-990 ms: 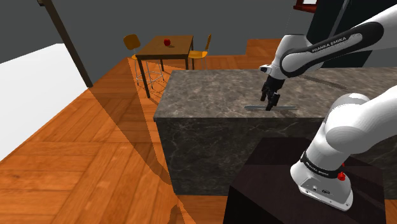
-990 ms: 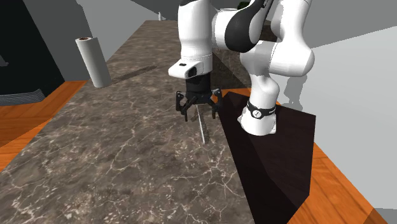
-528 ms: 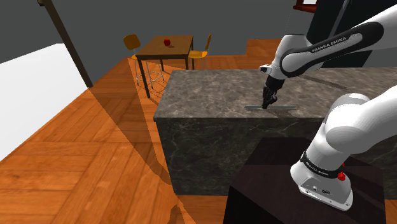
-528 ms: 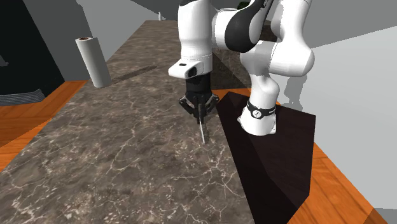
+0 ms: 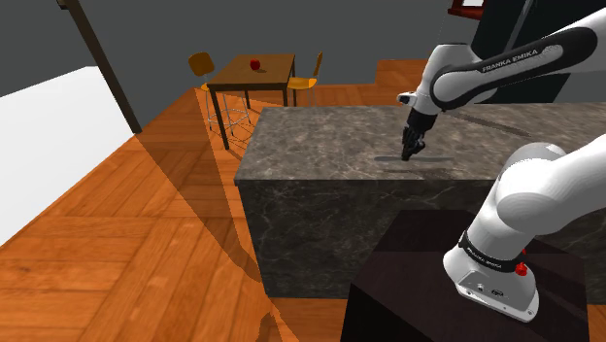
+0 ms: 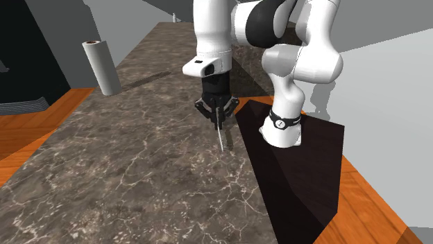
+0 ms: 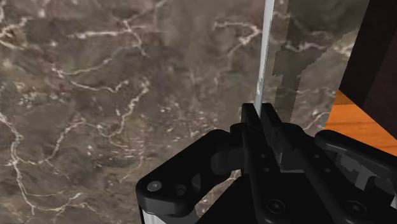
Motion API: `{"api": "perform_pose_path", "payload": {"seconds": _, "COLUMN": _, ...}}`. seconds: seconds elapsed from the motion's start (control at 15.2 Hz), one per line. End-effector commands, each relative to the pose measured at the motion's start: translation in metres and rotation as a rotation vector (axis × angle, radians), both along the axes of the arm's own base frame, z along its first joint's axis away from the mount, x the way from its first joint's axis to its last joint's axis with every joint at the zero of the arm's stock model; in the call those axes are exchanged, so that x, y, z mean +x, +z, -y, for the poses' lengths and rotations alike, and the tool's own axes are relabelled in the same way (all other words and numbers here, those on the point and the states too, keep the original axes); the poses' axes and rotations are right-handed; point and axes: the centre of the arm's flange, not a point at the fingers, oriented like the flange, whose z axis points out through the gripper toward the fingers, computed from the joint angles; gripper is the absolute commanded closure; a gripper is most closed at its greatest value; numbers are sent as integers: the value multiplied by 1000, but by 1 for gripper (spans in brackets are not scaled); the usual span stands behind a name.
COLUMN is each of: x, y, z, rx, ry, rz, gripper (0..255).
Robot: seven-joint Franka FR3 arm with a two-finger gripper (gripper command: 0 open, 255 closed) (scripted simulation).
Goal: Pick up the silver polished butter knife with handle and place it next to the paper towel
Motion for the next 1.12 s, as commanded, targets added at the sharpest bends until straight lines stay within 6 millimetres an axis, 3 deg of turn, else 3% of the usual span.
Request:
{"api": "perform_pose_path", "payload": {"seconds": 0.0, "x": 0, "y": 11, "z": -1, "rx": 0, "ry": 0, "rz": -1, "gripper": 255}}
{"api": "perform_pose_path", "payload": {"seconds": 1.06, "x": 0, "y": 95, "z": -1, "rx": 0, "ry": 0, "rz": -1, "gripper": 255}}
